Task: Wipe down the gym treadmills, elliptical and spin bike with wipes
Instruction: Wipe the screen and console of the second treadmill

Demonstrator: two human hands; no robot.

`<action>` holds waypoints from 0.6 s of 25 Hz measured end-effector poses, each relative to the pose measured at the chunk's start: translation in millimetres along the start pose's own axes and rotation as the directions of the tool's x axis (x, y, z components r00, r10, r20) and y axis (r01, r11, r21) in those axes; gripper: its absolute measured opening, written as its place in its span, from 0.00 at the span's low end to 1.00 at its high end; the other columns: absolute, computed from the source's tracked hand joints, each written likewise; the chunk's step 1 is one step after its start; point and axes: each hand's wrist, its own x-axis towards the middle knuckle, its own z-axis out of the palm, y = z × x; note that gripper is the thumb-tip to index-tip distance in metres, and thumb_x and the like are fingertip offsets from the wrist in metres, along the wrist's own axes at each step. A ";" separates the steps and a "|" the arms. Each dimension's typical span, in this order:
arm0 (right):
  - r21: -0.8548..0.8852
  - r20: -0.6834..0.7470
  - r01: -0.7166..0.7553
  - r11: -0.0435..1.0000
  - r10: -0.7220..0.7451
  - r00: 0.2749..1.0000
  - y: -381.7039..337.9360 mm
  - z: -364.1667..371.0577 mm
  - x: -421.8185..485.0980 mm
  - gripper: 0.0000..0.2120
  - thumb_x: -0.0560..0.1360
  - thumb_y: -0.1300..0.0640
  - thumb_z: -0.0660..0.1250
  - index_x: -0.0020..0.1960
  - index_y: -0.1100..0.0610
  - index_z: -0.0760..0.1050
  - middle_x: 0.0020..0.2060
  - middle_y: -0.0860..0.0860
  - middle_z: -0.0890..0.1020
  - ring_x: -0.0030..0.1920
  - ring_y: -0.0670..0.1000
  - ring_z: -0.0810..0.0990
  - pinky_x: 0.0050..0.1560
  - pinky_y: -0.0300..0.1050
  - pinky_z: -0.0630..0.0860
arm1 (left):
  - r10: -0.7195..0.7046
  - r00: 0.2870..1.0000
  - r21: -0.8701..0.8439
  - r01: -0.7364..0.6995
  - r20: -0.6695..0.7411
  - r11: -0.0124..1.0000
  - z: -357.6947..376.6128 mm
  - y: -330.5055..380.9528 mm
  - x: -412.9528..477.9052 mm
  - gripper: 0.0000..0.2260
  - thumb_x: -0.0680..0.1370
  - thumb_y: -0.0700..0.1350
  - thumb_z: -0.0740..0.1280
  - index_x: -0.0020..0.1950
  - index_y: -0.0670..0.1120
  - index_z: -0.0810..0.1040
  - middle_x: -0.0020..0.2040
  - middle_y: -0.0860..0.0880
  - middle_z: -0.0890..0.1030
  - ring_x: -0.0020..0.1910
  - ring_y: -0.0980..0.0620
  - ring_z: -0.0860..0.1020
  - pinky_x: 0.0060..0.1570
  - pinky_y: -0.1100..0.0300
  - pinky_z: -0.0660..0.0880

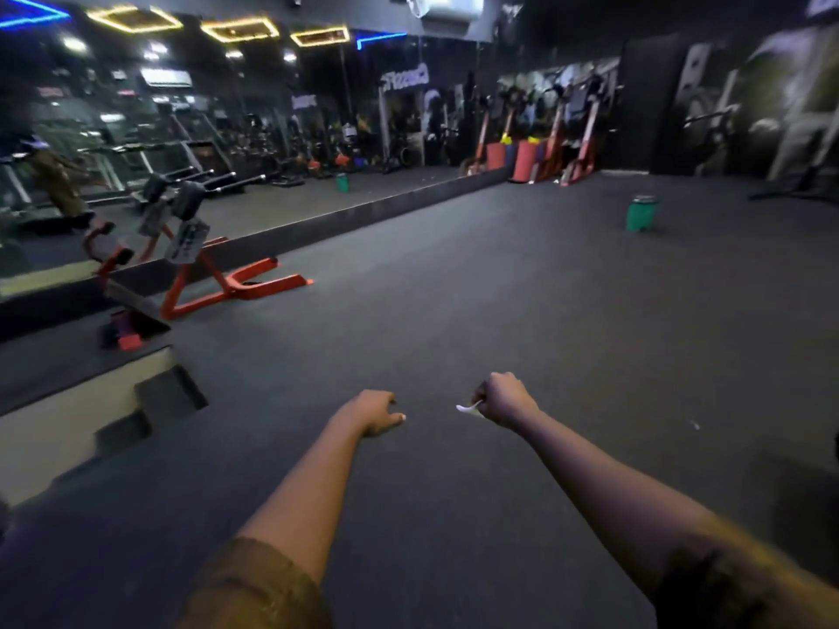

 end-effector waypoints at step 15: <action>0.116 -0.174 -0.453 0.884 0.467 0.867 226.6 -110.5 302.9 0.11 0.73 0.55 0.65 0.54 0.53 0.82 0.54 0.57 0.81 0.56 0.59 0.78 0.54 0.47 0.75 | 0.428 0.892 0.137 -0.447 0.147 0.884 -88.4 189.9 452.6 0.24 0.82 0.52 0.57 0.73 0.40 0.64 0.72 0.41 0.66 0.71 0.44 0.65 0.68 0.54 0.63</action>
